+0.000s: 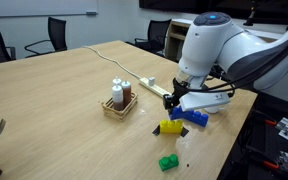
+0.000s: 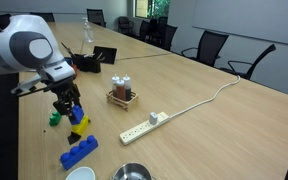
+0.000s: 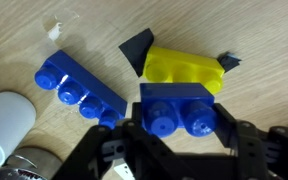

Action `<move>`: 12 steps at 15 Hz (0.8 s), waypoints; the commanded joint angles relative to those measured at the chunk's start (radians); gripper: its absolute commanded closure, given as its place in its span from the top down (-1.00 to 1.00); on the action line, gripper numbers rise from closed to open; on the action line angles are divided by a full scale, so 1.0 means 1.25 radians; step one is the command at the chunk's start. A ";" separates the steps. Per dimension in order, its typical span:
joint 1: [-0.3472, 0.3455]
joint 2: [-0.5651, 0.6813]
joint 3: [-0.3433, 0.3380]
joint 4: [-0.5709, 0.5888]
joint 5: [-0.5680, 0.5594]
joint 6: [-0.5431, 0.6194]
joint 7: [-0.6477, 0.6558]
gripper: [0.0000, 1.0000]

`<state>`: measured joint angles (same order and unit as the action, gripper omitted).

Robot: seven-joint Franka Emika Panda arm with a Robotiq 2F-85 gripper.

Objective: Put the small blue block on the yellow block

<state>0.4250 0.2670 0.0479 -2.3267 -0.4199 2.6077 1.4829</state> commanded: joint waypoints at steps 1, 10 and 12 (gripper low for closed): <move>-0.016 -0.014 0.010 -0.027 0.003 0.021 0.013 -0.13; -0.014 -0.004 0.009 -0.032 -0.006 0.049 0.011 -0.13; -0.015 0.001 0.009 -0.029 0.000 0.057 0.008 -0.13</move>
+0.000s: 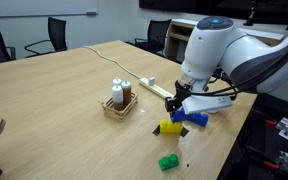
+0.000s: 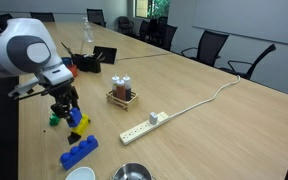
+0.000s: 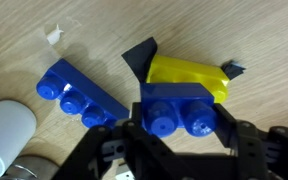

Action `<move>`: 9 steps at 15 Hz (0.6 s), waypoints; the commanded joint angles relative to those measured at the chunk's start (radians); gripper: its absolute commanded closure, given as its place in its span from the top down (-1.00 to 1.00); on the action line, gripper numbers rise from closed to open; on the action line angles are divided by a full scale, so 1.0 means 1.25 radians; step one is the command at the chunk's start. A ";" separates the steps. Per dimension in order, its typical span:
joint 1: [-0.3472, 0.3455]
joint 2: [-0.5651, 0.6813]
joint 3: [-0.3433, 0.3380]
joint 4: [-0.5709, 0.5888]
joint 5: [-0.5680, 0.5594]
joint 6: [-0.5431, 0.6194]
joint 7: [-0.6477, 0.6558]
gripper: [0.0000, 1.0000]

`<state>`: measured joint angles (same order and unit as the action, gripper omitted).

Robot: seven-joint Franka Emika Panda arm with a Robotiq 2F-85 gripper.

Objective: Put the small blue block on the yellow block

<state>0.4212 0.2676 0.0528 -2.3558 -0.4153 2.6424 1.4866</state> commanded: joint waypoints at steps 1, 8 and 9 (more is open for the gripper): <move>-0.013 0.004 0.005 -0.006 0.000 0.032 0.004 -0.13; -0.028 0.042 0.008 -0.002 0.044 0.102 -0.031 -0.13; -0.032 0.044 0.011 -0.004 0.064 0.112 -0.042 -0.13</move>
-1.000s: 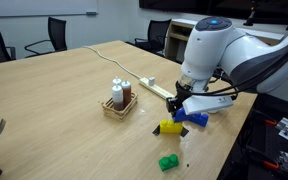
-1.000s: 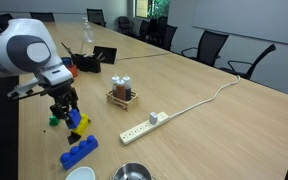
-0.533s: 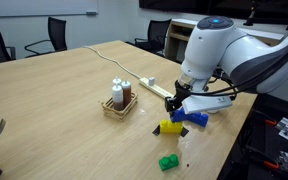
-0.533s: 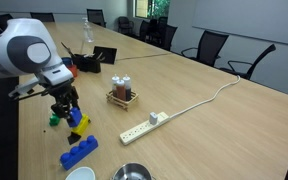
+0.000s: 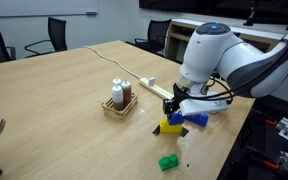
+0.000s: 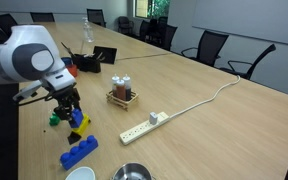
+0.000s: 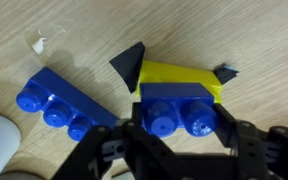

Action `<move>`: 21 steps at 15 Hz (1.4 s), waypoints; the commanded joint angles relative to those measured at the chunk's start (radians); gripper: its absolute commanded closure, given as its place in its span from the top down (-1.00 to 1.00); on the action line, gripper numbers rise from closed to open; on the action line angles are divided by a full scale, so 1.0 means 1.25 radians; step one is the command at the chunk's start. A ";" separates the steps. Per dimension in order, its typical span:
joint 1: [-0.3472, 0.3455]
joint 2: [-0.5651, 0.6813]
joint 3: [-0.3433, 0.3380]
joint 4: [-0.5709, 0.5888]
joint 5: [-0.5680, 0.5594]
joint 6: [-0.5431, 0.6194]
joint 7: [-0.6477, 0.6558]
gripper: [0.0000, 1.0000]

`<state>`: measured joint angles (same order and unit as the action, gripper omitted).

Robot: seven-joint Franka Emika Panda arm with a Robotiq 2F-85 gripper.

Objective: Put the small blue block on the yellow block

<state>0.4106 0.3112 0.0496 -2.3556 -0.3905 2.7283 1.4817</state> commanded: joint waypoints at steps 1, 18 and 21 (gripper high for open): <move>-0.026 0.009 0.016 -0.006 0.065 0.046 -0.048 -0.13; -0.040 0.009 -0.001 -0.005 0.283 0.010 -0.206 -0.13; -0.022 0.019 -0.029 0.011 0.221 0.007 -0.175 -0.13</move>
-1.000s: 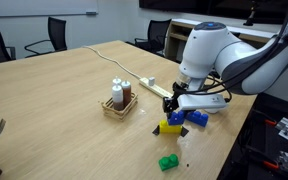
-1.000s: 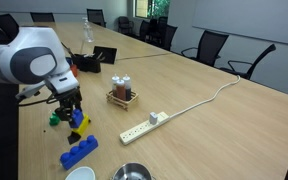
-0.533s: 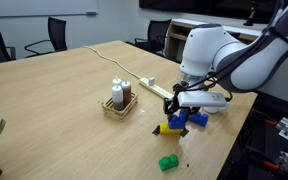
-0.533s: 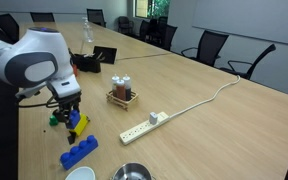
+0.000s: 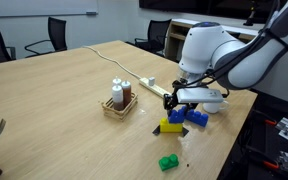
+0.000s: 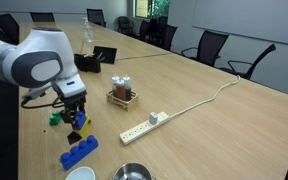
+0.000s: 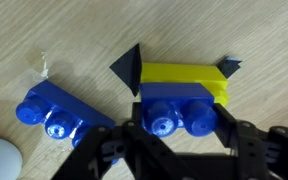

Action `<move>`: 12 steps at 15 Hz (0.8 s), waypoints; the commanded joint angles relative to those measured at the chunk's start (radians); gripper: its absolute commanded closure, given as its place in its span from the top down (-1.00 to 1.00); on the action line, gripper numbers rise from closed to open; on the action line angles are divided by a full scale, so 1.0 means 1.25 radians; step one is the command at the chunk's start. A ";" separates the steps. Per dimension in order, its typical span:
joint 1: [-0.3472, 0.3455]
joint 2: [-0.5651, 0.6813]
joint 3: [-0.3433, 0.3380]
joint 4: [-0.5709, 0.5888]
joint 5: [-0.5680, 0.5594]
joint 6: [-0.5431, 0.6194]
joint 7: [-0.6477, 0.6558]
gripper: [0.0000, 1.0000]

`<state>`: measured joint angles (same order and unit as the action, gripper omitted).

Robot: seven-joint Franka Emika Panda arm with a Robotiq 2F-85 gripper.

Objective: Put the small blue block on the yellow block

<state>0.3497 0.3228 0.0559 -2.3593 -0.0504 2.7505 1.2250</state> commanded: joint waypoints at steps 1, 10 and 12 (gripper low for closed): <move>0.030 0.015 -0.033 0.017 -0.060 -0.010 0.036 -0.13; 0.031 0.042 -0.020 0.023 -0.052 -0.002 0.027 -0.13; 0.028 0.044 -0.014 0.024 -0.047 -0.003 0.018 -0.13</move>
<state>0.3826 0.3537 0.0422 -2.3454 -0.1034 2.7500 1.2628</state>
